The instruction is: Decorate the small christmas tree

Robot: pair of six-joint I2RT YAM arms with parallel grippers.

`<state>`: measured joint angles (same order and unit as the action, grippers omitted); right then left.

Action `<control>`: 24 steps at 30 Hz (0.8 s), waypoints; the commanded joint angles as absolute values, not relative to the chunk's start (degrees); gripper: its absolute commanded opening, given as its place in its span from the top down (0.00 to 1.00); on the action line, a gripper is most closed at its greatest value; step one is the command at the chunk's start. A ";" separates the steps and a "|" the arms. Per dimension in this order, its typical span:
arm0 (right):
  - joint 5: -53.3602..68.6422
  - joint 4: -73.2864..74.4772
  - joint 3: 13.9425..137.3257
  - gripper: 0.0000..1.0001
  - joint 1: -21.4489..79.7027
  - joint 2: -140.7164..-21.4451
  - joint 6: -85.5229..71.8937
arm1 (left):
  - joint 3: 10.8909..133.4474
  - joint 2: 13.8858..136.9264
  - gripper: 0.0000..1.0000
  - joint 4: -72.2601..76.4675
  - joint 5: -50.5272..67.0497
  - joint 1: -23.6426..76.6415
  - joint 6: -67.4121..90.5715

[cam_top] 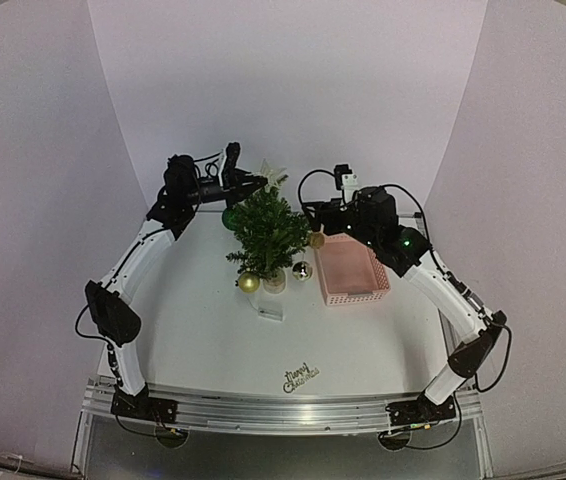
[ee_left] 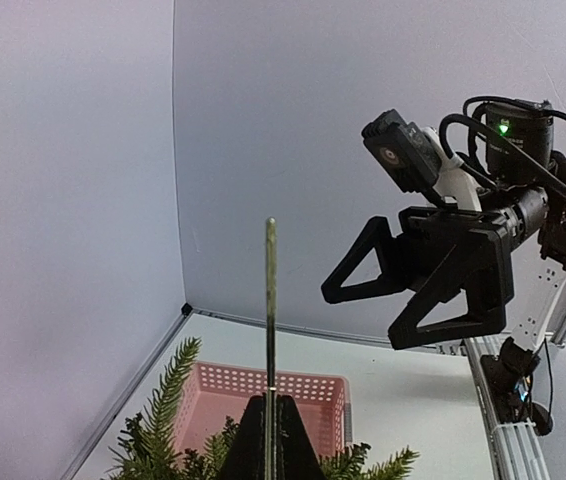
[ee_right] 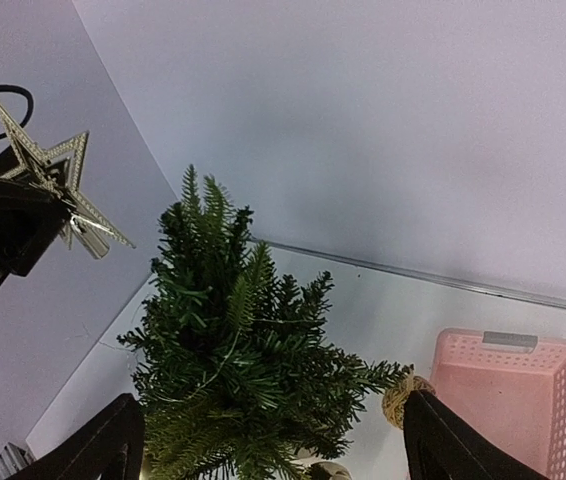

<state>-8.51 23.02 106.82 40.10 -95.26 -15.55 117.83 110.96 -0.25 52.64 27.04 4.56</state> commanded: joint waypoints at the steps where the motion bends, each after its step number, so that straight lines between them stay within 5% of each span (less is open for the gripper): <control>1: -7.25 22.83 105.55 0.13 39.06 -94.31 -16.77 | 126.37 114.54 1.00 -10.12 50.52 27.41 0.26; 8: -7.63 22.65 103.81 0.13 38.41 -93.53 -17.16 | 129.79 116.78 1.00 -16.23 50.57 27.86 -4.72; 24: -6.95 22.41 102.52 0.14 38.41 -93.11 -17.87 | 128.90 117.48 1.00 -1.23 53.81 27.74 6.72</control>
<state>-7.48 23.43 103.26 38.59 -95.24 -16.92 126.76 117.40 -5.66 52.53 27.51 3.96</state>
